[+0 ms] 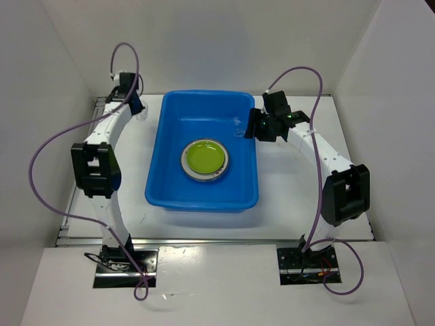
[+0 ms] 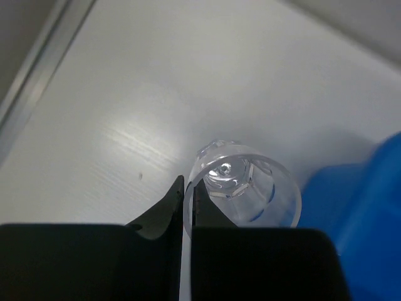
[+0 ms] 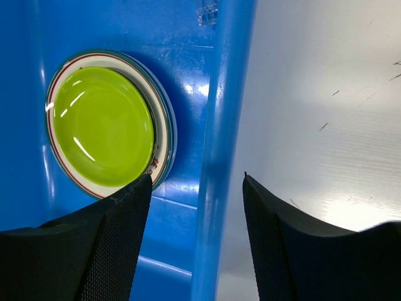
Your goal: Place the mixed dishes into the plastic bin
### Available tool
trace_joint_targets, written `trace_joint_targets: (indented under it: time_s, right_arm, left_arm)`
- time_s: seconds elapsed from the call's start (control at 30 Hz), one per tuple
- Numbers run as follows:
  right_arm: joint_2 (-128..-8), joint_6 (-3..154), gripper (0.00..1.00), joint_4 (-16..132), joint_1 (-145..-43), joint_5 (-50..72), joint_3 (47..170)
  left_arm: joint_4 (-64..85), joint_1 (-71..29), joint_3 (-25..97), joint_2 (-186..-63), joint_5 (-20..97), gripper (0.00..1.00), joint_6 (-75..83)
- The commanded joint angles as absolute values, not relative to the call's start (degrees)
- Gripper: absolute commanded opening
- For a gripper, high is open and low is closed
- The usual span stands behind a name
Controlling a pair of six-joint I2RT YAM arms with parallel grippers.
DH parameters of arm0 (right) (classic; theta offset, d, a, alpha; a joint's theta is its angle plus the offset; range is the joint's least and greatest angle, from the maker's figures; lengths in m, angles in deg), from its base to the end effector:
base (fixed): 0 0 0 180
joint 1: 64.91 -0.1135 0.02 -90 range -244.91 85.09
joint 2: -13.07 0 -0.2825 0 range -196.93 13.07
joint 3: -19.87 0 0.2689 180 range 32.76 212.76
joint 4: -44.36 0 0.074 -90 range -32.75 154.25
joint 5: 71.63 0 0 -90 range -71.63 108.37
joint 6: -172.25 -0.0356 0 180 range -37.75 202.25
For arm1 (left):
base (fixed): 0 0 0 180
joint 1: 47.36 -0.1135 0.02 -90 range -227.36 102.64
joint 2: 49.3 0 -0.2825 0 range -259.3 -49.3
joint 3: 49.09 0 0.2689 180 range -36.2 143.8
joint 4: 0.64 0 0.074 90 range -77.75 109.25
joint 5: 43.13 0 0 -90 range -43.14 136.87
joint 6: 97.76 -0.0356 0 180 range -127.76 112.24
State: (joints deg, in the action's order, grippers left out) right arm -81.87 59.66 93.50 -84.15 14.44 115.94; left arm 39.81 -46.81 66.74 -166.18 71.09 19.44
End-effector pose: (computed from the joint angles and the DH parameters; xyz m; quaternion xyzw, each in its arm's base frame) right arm 0.3641 0.1296 0.3189 0.0150 0.9330 0.1577 0.3231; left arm 0.4964 0.0098 0.2900 -0.2893 0.8476 0.0894 0.4357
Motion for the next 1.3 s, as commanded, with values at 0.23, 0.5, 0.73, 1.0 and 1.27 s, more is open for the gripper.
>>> trace_joint_targets:
  time_s: [0.23,0.5,0.73,1.0,1.27]
  right_arm:
    - [-81.6,62.1,0.66,93.7,-84.5,14.2,117.9]
    - [-81.1,62.1,0.66,94.3,-84.5,14.8,117.4]
    - [-79.4,61.6,0.66,94.3,-84.5,15.4,114.3]
    - [-77.7,60.5,0.66,94.3,-84.5,15.4,112.4]
    - [-77.7,60.0,0.66,94.9,-84.5,16.0,112.4]
  left_arm:
    - [41.3,-43.2,74.6,-150.3,46.4,0.00,18.3]
    - [45.8,-32.4,79.3,-159.2,45.2,0.00,14.0]
    - [46.4,-30.5,81.7,-170.5,55.4,0.00,13.4]
    - [45.2,-30.5,84.4,-178.1,62.1,0.00,13.9]
    - [45.2,-30.5,84.9,-180.1,63.1,0.42,14.5]
